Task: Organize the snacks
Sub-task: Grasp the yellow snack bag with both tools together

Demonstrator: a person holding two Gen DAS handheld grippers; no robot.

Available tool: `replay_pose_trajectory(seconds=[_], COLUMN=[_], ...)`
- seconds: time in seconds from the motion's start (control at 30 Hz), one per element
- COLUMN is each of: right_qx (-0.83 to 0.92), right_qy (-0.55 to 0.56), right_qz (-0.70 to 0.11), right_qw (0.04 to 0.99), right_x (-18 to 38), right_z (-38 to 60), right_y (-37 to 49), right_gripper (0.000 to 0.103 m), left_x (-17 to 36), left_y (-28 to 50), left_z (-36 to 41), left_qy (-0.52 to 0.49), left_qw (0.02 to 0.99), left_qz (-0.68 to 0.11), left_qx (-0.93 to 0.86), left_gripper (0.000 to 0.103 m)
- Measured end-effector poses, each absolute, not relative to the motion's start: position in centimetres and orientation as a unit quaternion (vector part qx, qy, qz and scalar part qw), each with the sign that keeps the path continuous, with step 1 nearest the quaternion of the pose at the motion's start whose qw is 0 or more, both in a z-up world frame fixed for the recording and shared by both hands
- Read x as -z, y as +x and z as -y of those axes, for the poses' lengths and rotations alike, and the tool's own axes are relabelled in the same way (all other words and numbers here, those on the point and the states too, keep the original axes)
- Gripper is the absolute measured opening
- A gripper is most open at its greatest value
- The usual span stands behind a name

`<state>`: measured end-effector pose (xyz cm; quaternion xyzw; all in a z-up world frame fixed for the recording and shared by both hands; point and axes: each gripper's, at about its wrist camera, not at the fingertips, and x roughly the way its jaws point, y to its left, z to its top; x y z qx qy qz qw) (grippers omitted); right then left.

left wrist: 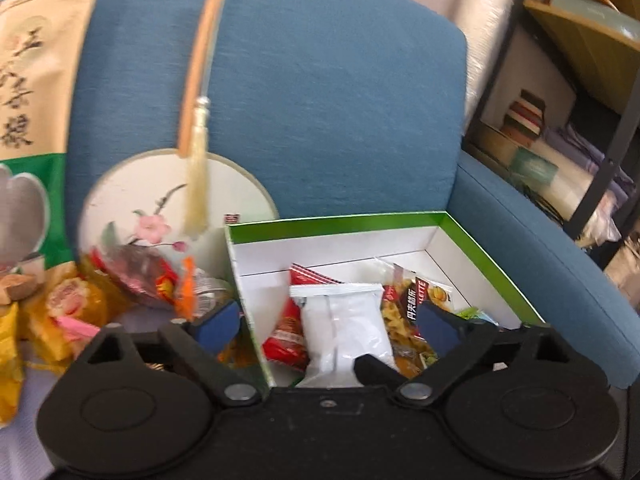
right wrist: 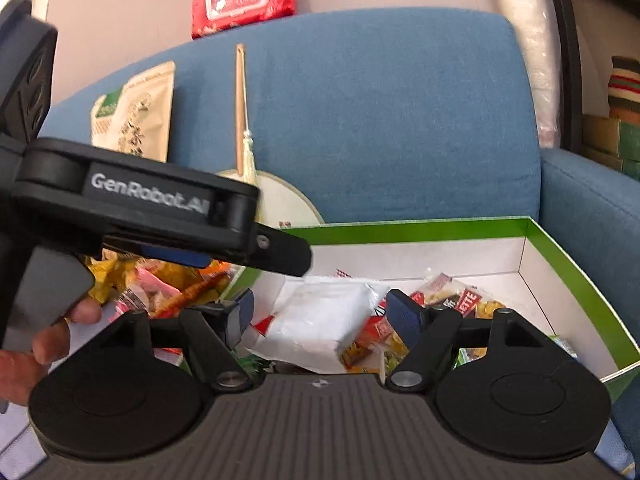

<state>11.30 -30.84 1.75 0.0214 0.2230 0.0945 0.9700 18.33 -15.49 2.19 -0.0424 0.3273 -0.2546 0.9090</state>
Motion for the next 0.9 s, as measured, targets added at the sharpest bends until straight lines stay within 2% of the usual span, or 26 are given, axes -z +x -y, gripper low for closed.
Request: replay_pose_trajectory(seconds=[0.17, 0.5, 0.9], right_qx=[-0.104, -0.169, -0.239], right_qy=[0.027, 0.006, -0.025], right_qz=[-0.216, -0.232, -0.266], right_qw=[0.970, 0.958, 0.934], right_x=[-2.6, -2.3, -0.8], right_z=[30.1, 25.8, 21.4], right_y=[10.0, 8.4, 7.1], right_gripper=[0.103, 0.103, 0.103], left_x=[-3.5, -3.1, 0.7], left_y=[16.9, 14.5, 14.1], left_z=[13.8, 8.8, 2.4], left_qy=[-0.016, -0.030, -0.052], left_qw=[0.926, 0.930, 0.922], left_qz=[-0.323, -0.345, -0.373], left_qx=[0.195, 0.122, 0.085], left_gripper=[0.103, 0.103, 0.103])
